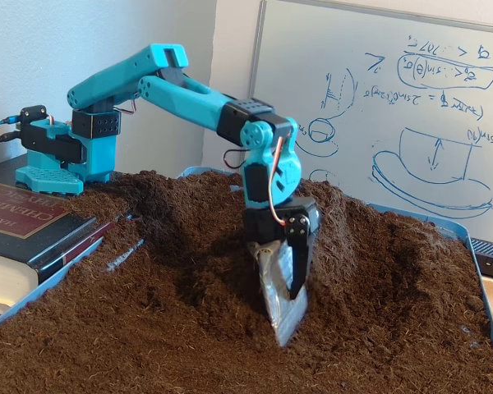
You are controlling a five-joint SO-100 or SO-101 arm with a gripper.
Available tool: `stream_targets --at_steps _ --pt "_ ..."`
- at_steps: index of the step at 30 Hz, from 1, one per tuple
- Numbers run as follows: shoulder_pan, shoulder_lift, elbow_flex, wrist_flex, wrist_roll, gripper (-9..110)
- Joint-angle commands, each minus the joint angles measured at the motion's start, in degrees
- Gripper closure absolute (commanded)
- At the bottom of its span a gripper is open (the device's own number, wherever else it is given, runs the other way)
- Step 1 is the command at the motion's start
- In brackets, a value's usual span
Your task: Build a berm.
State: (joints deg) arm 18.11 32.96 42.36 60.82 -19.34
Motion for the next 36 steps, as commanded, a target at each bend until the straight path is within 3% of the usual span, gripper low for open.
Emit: stream_targets --at_steps 1,9,17,22,31,36 --pt "1.05 11.51 -1.32 1.85 4.13 101" --pt "-0.26 15.47 -0.09 3.16 24.26 101" --pt "-6.77 19.95 -2.02 13.8 32.43 101" --pt "-7.47 25.31 -8.0 9.23 39.11 101" --pt "-8.53 28.3 -11.69 4.57 41.4 101" --pt "-13.89 35.51 -8.35 5.8 52.21 101"
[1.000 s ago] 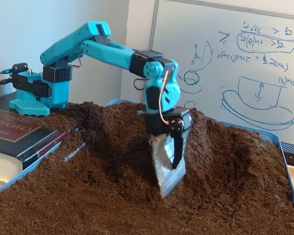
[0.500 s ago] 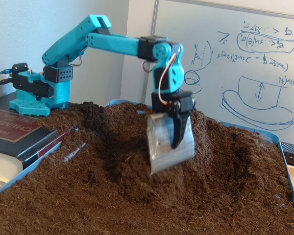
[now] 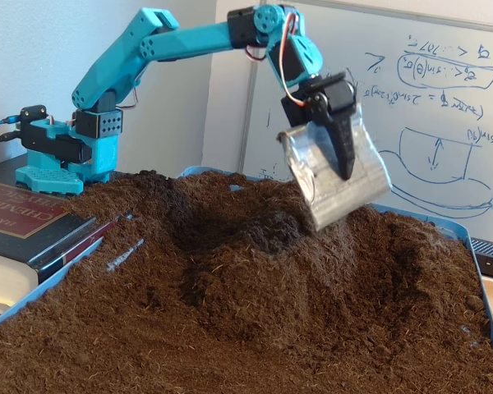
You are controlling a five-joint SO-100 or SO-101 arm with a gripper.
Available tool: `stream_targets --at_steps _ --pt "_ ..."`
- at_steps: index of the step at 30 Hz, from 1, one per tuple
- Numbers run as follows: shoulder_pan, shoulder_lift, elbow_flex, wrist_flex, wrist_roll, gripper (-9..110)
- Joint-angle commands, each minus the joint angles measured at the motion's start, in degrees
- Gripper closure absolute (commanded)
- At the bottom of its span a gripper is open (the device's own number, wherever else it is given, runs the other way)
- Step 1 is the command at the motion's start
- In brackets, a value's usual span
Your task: Build a berm.
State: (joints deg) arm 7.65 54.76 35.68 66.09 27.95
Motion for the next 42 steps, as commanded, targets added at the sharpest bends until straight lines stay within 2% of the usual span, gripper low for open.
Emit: stream_targets --at_steps 1,5,10,16,19,23,26,32,42 --pt "-4.31 16.08 -0.26 0.7 6.59 101" --pt "-7.65 26.46 11.6 3.78 5.54 101" --pt "-8.61 44.12 34.89 4.39 -5.63 101" --pt "-6.5 64.34 70.22 4.57 -30.23 101" --pt "-3.6 67.76 84.81 4.22 -45.0 101" --pt "3.34 66.45 93.96 4.22 -63.37 101" --pt "9.23 63.28 97.03 4.22 -71.81 101" --pt "20.13 53.26 97.82 0.62 -74.18 101" --pt "23.73 34.01 98.09 -27.42 -71.54 101"
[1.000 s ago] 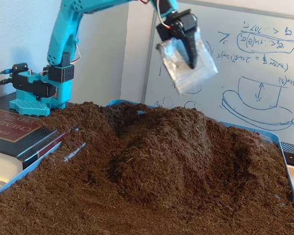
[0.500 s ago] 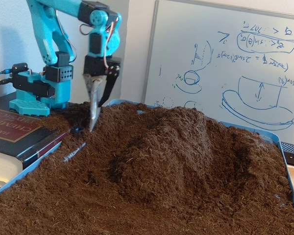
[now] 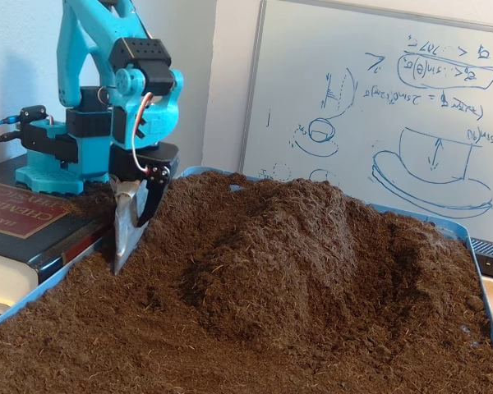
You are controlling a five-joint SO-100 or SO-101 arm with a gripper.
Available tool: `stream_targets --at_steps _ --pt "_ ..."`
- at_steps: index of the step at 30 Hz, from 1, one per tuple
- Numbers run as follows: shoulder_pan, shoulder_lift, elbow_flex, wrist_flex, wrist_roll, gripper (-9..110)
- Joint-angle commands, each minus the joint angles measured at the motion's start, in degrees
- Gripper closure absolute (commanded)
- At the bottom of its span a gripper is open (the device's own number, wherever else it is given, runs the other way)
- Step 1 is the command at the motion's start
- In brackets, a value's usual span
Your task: Build a berm.
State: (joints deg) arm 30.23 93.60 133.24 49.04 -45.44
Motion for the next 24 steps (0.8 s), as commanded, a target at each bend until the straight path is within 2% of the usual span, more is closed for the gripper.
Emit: stream_targets --at_steps 1,8,24 --pt "0.88 -4.83 0.53 -11.87 3.34 101" --pt "-4.57 -1.76 0.53 -13.18 12.83 101" --pt "-13.18 0.35 -8.35 -13.97 16.08 101"
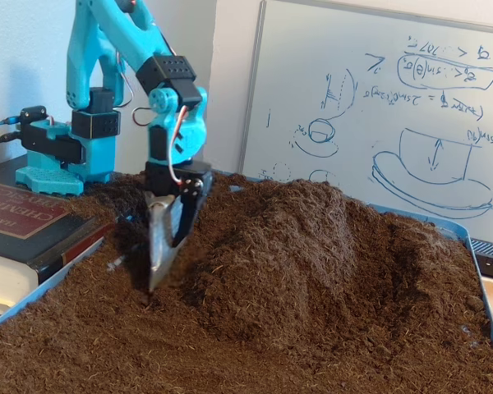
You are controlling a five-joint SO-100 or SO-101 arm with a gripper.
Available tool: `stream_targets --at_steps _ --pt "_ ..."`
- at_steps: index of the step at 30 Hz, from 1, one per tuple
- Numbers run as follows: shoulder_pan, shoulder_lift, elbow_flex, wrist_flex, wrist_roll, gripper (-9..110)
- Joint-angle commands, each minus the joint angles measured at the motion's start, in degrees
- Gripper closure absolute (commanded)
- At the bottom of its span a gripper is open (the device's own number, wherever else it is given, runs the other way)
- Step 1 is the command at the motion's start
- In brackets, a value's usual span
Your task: Build a berm.
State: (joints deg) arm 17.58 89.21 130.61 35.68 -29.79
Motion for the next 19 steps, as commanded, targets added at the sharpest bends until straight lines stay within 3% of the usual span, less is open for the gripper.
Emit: stream_targets --at_steps 1,10,19 --pt "-0.62 4.75 -6.15 -0.62 0.44 101" --pt "-0.62 4.22 -9.32 -0.62 0.44 101" --pt "-0.62 -10.63 -21.36 -0.62 0.53 101"
